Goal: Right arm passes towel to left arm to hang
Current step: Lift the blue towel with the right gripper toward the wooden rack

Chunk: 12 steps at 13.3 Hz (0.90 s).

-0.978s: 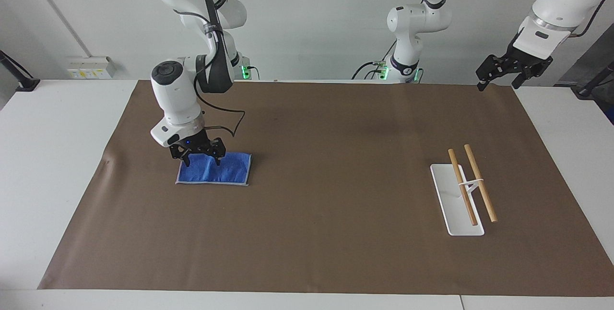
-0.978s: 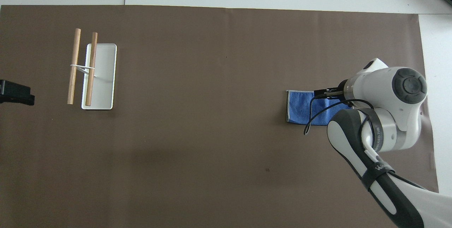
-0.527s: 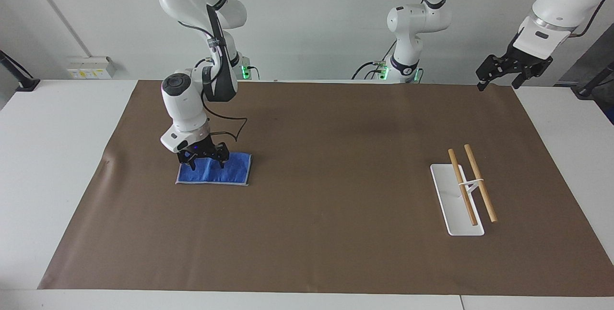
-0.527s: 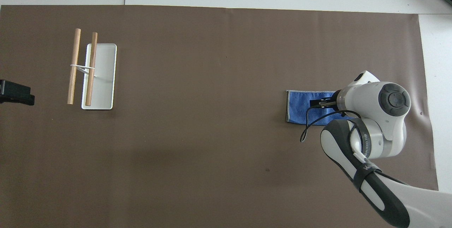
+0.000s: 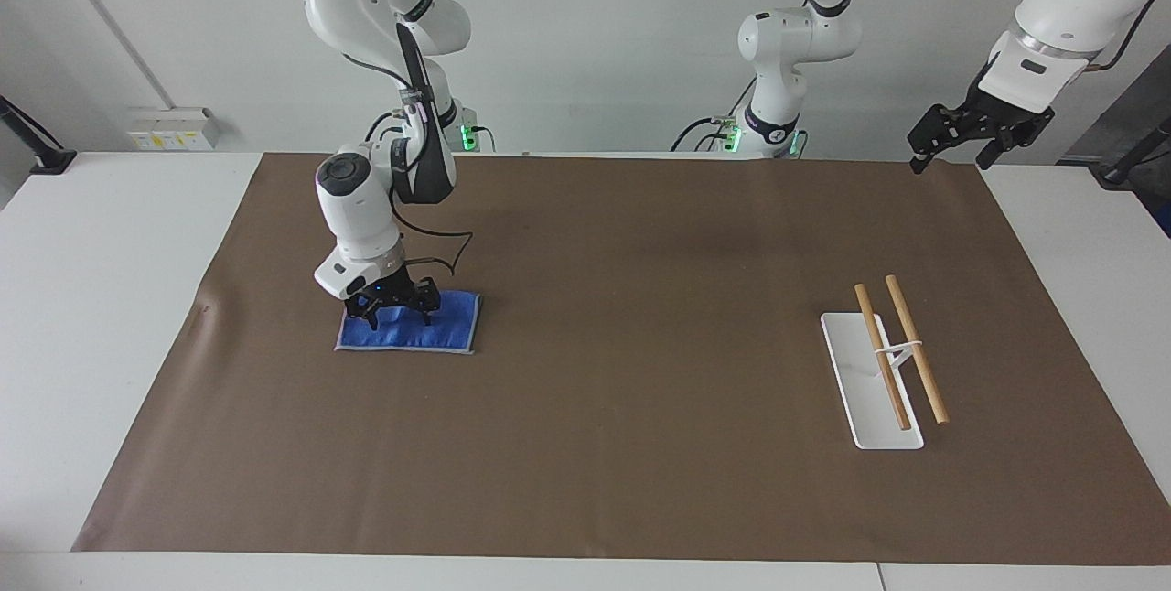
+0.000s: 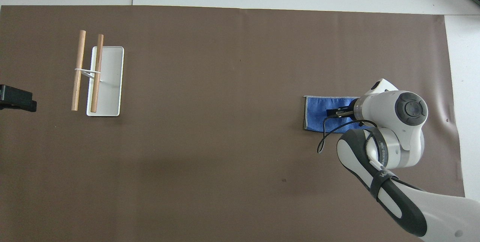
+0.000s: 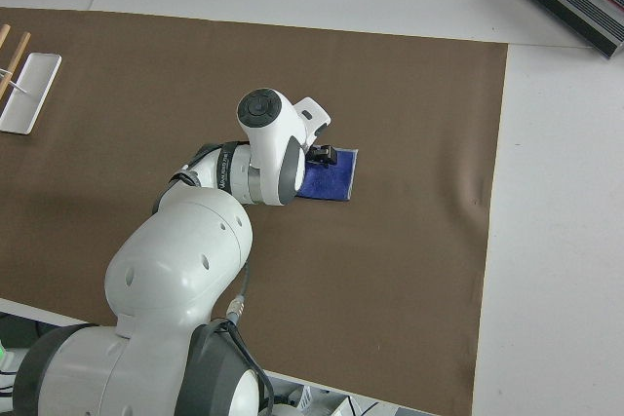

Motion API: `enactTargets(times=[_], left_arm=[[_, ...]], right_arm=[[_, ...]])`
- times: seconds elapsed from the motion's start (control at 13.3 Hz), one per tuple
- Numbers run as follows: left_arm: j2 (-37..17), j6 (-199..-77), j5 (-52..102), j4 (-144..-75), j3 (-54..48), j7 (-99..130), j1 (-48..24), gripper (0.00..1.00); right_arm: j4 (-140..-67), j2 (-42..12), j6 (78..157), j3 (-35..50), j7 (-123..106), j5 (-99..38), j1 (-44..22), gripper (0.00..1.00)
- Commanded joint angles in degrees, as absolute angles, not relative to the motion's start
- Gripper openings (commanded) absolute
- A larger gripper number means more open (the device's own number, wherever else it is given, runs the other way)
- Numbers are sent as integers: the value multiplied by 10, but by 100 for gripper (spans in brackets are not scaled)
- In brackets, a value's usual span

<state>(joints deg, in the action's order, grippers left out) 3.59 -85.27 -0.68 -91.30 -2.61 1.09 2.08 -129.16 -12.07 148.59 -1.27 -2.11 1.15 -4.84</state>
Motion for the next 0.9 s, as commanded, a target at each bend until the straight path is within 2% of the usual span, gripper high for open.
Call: enactTargets(times=[0.0, 0.08, 0.15, 0.45, 0.83], left_arm=[[49, -849, -8, -926, -29, 9, 27, 100], [49, -849, -8, -926, -29, 9, 27, 100], [49, -849, -8, -926, -29, 9, 27, 100], [49, -849, -8, -926, -29, 9, 27, 100], [49, -849, -8, -926, -29, 9, 28, 100]], right_arm=[[-1295, -120, 1495, -9, -33, 10, -41, 20], [-1294, -120, 1494, -9, -31, 10, -42, 2], [-1292, -120, 1492, -9, -28, 10, -43, 0], [-1281, -120, 1476, -8, -16, 10, -46, 0], [-1206, -85, 1356, 24, -15, -5, -46, 0]])
